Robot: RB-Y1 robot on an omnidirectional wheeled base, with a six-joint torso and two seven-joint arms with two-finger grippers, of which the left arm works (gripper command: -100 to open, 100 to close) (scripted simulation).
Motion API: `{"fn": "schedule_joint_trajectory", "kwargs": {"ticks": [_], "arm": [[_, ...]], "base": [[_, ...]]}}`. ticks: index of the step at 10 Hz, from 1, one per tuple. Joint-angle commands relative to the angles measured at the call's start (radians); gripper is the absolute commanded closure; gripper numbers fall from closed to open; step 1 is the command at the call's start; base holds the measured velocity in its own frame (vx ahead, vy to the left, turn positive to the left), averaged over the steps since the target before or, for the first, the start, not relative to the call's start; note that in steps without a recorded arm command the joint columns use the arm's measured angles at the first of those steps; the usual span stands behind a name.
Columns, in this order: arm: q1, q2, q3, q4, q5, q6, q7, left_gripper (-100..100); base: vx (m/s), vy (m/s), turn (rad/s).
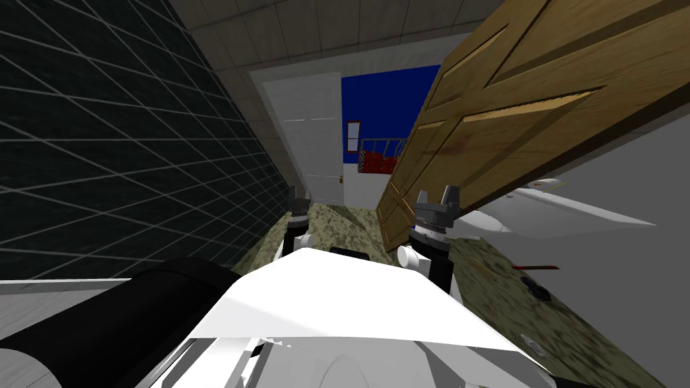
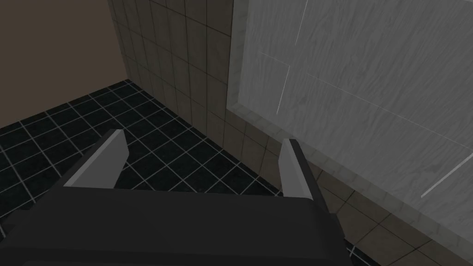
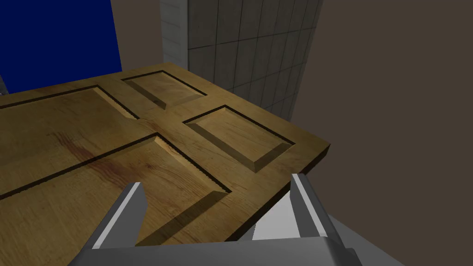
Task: Pull the door open
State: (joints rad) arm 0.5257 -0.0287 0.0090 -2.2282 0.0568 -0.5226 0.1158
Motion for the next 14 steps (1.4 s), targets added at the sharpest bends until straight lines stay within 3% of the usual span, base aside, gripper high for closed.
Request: {"fn": "schedule_joint_trajectory", "kwargs": {"ticks": [1, 7, 14], "arm": [[-0.009, 0.013, 0.002, 0.03, 0.0, -0.005, 0.0, -100], [-0.04, 0.045, 0.009, 0.131, 0.0, -0.024, 0.0, -100], [-0.093, 0.085, 0.022, 0.306, 0.0, -0.055, 0.0, -100]], "base": [[-0.013, 0.057, -0.055], [0.147, -0.006, -0.019], [0.132, 0.011, -0.032]]}}
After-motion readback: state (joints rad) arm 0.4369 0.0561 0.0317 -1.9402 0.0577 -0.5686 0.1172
